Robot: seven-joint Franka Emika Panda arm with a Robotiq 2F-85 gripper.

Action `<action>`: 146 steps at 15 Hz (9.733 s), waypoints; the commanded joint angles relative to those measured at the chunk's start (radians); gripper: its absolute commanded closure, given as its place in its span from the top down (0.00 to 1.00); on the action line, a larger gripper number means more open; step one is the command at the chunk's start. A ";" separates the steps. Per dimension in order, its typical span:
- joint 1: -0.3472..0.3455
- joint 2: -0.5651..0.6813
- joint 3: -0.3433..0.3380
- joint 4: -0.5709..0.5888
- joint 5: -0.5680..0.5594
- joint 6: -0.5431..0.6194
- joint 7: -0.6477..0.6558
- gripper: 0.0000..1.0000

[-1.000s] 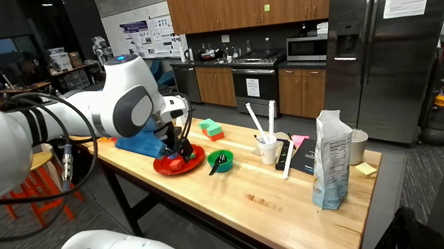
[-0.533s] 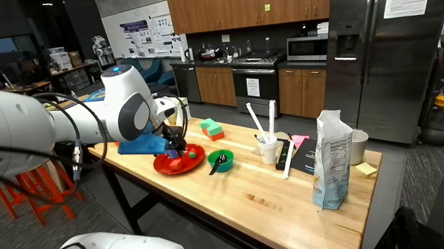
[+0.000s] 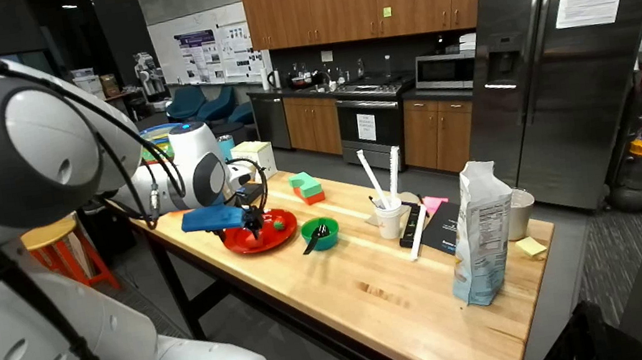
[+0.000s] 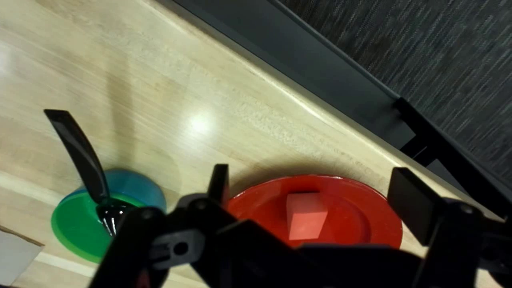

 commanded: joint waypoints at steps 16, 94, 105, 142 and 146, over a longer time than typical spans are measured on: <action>-0.048 -0.120 -0.050 -0.146 -0.290 0.043 0.117 1.00; -0.114 0.254 -0.255 -0.027 -0.433 0.323 -0.335 1.00; -0.134 0.254 -0.247 -0.028 -0.477 0.361 -0.290 0.06; 0.134 0.320 -0.299 0.046 -0.130 0.571 -0.203 0.01; 0.245 0.318 -0.363 0.064 0.146 0.547 -0.367 0.01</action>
